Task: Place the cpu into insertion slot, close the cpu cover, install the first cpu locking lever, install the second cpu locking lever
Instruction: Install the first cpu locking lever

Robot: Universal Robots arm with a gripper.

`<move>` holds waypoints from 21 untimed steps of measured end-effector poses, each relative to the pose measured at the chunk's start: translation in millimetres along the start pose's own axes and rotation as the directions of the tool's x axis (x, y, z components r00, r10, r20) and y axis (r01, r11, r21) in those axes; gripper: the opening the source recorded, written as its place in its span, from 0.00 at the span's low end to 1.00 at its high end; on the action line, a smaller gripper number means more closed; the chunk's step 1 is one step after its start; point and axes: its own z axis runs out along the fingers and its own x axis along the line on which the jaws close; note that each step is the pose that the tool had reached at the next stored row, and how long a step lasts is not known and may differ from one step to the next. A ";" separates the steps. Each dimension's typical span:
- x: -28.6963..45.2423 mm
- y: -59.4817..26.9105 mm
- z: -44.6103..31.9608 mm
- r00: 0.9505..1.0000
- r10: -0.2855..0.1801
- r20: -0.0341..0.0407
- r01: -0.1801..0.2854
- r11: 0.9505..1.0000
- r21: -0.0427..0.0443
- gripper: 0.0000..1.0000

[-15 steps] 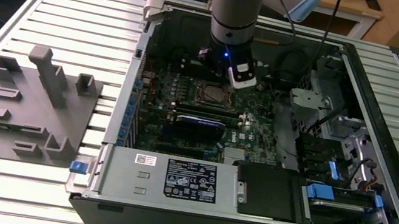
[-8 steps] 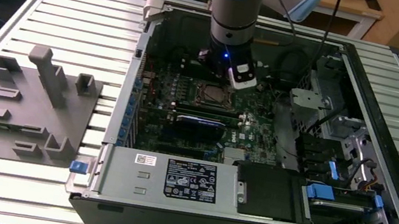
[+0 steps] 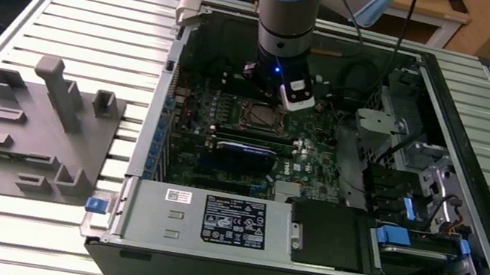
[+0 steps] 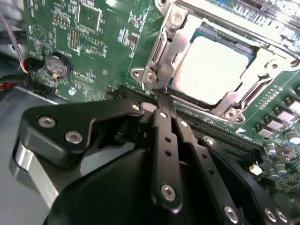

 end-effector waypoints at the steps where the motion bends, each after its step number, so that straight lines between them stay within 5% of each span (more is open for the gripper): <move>1: 0.0 0.1 0.0 1.000 0.000 0.000 0.000 1.000 0.000 0.11; 12: -0.8 3.2 -7.1 1.000 -0.001 0.001 0.001 1.000 0.004 0.11; 21: -3.3 7.7 -24.1 1.000 -0.001 0.001 0.001 1.000 0.004 0.11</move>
